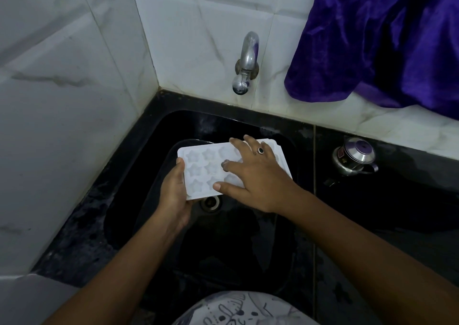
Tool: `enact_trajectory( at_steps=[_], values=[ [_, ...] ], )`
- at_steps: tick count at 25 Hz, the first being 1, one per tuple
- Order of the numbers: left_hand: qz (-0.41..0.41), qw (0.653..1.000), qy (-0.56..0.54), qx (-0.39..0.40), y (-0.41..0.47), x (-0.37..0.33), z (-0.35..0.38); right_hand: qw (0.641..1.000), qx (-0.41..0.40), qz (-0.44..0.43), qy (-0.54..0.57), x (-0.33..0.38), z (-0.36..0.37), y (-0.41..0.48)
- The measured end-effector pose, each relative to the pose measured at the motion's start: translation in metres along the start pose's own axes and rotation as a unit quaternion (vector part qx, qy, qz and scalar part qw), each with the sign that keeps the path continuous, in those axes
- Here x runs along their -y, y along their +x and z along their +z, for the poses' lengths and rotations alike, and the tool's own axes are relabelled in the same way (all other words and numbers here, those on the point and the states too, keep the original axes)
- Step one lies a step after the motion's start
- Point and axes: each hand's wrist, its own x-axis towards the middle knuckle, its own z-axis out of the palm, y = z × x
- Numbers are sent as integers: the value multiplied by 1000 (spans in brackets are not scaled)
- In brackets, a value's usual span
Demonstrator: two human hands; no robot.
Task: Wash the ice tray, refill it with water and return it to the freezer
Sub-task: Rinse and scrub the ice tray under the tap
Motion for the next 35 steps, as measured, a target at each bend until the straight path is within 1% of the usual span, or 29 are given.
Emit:
enact_trajectory(
  at_steps=[2,6,10,14,18,22,26,31,35],
  values=[
    [0,1000,-3,-4,1,-1,-1,1000,4,1,23,-7,-5,-2],
    [-2,1000,-11,3,0,2,5,999,-21,18,-36,-1,-5,4],
    [5,1000,-12,-3,1,-2,1,1000,-10,-5,-6,-5,-6,0],
    [6,1000,1,3,0,1,3,999,-25,17,-30,-1,-6,3],
    [6,1000,-2,-4,-1,-2,1,1000,-8,-2,-2,-3,-8,0],
    [5,1000,-1,2,-2,-1,3,999,-29,19,-21,1,-9,3],
    [2,1000,-8,-3,-1,-5,1,1000,-13,-6,-4,1,-8,0],
    [-2,1000,0,-7,-2,-1,4,999,-26,15,-12,3,-6,1],
    [-2,1000,-12,-12,-1,-4,0,1000,-15,-5,1,-1,-5,-3]
  ],
)
